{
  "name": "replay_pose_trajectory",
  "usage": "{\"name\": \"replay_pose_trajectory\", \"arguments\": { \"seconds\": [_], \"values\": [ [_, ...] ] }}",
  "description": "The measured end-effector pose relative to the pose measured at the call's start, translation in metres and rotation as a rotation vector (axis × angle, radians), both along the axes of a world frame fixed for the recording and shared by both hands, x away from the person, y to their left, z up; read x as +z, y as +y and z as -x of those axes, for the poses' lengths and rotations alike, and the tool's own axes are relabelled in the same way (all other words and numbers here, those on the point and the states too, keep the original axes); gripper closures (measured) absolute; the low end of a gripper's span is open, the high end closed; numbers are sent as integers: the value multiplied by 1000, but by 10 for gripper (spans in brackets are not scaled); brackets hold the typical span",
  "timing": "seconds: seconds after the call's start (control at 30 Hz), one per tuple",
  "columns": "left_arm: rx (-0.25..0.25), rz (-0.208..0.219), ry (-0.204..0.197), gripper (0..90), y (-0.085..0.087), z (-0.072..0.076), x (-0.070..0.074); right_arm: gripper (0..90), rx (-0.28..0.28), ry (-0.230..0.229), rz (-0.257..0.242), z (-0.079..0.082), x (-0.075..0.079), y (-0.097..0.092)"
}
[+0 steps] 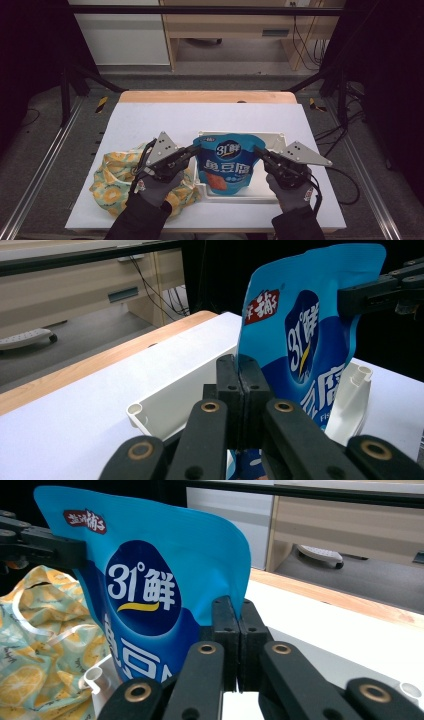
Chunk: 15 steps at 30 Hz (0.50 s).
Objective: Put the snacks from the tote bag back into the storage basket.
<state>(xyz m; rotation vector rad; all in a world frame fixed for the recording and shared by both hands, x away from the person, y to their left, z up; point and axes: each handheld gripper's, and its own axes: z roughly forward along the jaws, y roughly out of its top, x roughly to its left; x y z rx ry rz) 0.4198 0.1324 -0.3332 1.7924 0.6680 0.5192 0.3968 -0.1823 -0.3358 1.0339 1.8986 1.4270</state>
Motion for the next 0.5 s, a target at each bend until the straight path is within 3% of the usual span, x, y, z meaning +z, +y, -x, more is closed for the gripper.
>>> {"name": "replay_pose_trajectory", "arguments": {
  "seconds": [0.23,0.5],
  "values": [
    [-13,3,-7,777,6,2,3,756,-10,-7,-16,1,0,-2],
    [6,-22,4,560,22,8,4,494,-44,-39,-16,3,-4,-6]
  ]
}}
